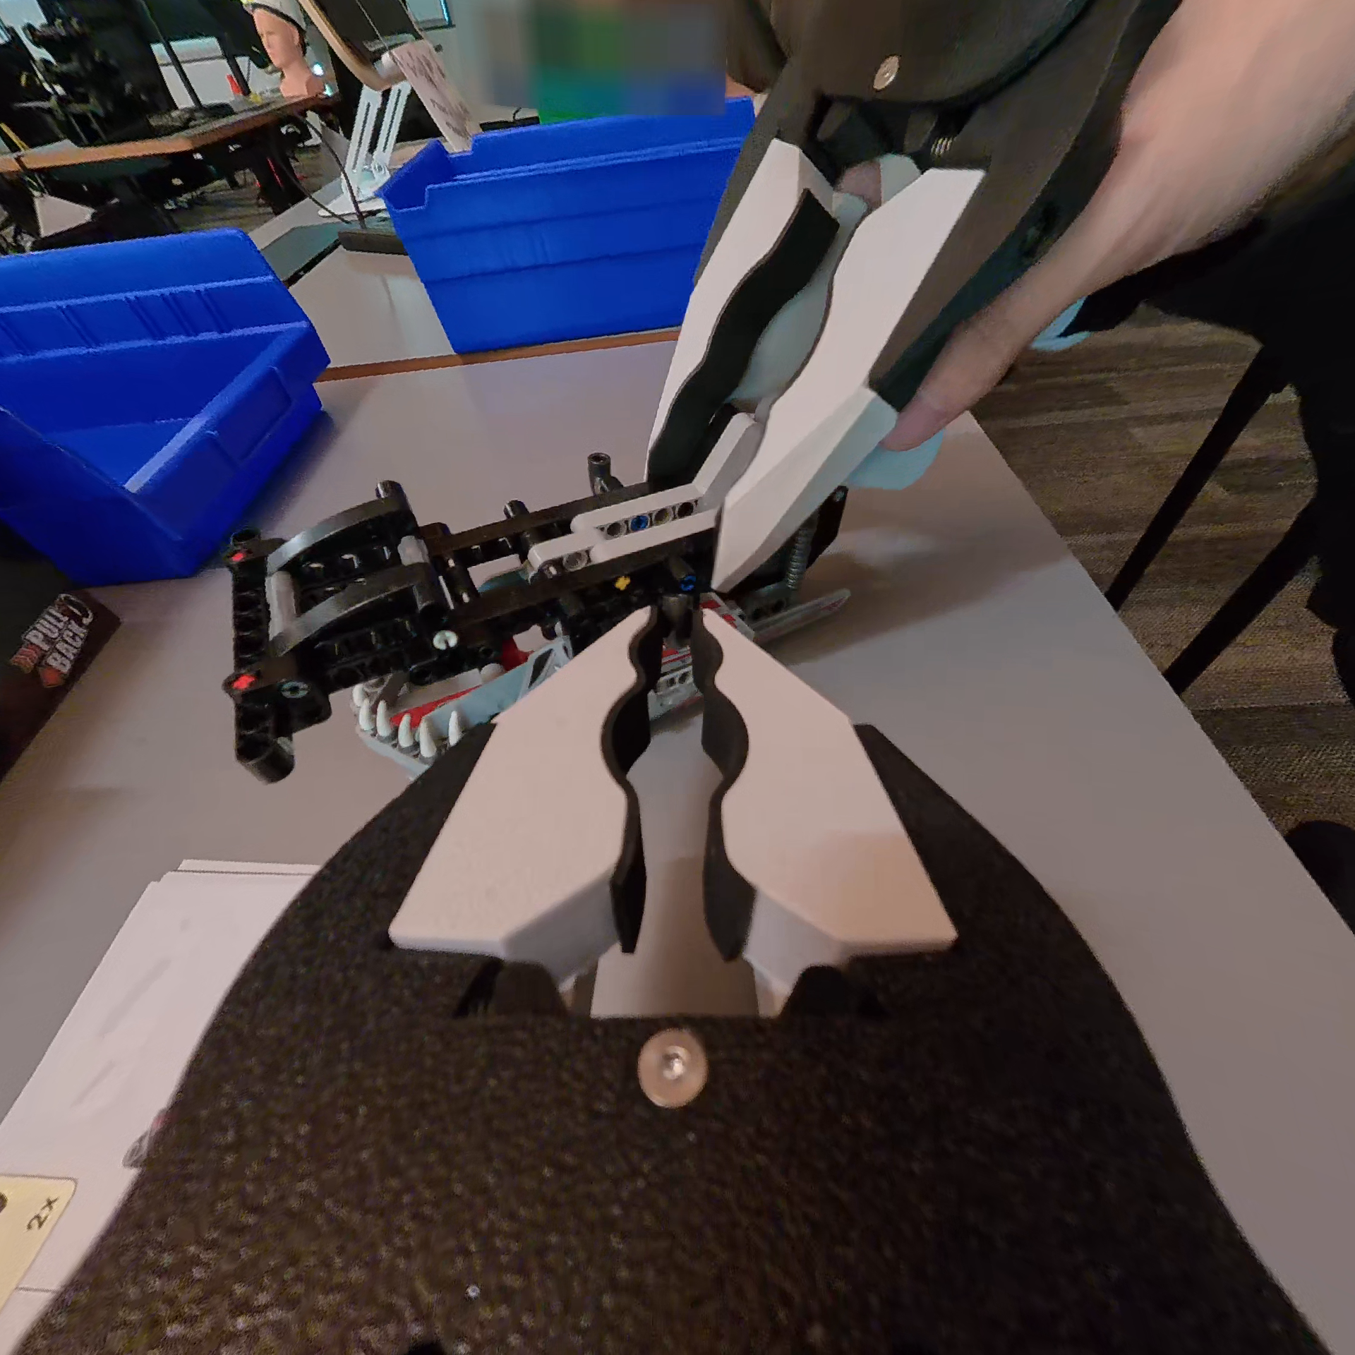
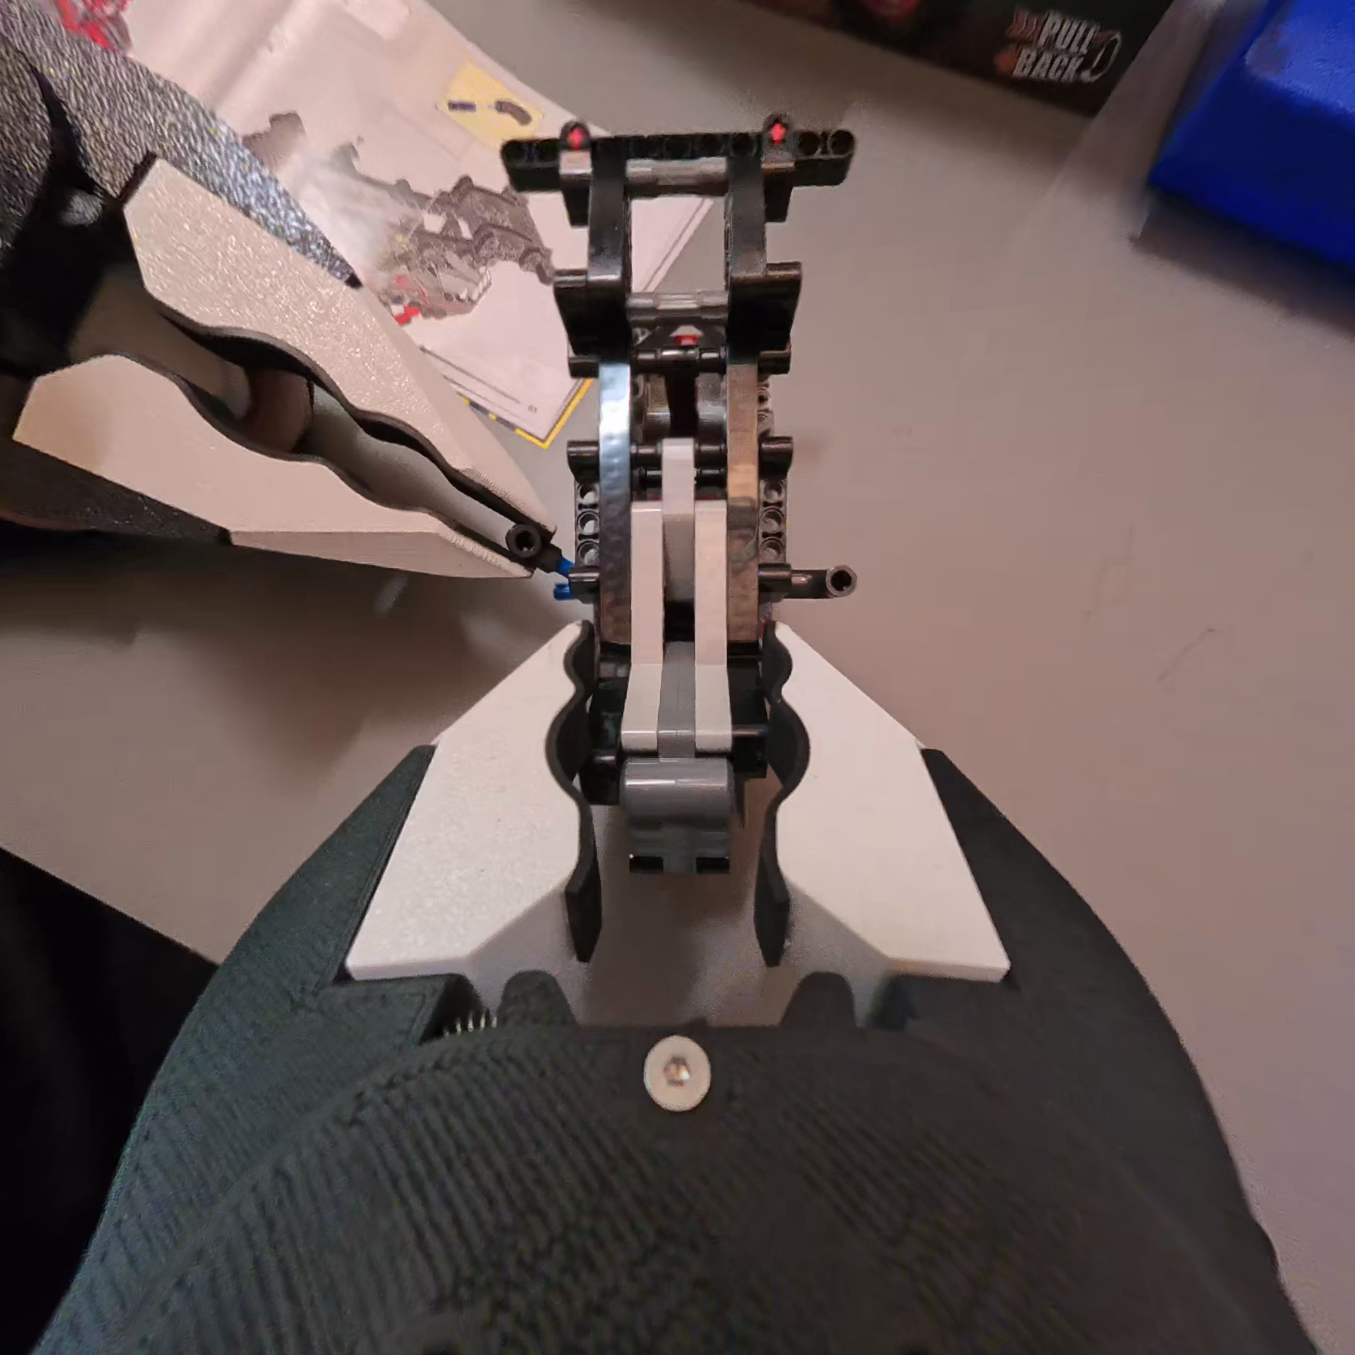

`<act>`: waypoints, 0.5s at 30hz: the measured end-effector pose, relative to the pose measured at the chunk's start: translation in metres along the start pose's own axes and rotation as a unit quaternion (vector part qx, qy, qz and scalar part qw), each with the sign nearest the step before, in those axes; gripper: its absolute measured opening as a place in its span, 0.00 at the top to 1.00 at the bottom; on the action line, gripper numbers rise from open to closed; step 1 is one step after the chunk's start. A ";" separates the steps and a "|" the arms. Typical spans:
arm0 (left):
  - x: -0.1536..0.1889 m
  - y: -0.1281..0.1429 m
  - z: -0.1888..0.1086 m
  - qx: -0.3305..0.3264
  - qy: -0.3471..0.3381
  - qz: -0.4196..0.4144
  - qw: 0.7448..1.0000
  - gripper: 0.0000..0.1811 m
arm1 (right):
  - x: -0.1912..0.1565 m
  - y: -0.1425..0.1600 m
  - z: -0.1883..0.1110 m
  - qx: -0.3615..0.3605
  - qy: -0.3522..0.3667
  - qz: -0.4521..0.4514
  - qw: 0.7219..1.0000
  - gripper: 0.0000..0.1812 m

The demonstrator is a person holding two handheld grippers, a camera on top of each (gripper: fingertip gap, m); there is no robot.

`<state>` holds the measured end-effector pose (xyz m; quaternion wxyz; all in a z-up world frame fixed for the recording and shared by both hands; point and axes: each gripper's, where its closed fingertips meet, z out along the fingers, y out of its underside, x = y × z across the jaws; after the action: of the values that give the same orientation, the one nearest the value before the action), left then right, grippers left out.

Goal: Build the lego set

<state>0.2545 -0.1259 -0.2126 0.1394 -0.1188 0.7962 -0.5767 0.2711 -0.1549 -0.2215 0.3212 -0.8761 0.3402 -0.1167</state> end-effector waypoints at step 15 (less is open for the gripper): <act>-0.013 -0.010 0.006 0.024 -0.069 0.017 0.997 0.97 | 0.010 -0.001 0.006 0.070 -0.023 0.134 0.988 0.76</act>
<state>0.2695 -0.1297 -0.2038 0.2071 -0.1410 0.7722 -0.5839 0.2815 -0.1576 -0.2258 0.4022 -0.8003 0.4381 -0.0763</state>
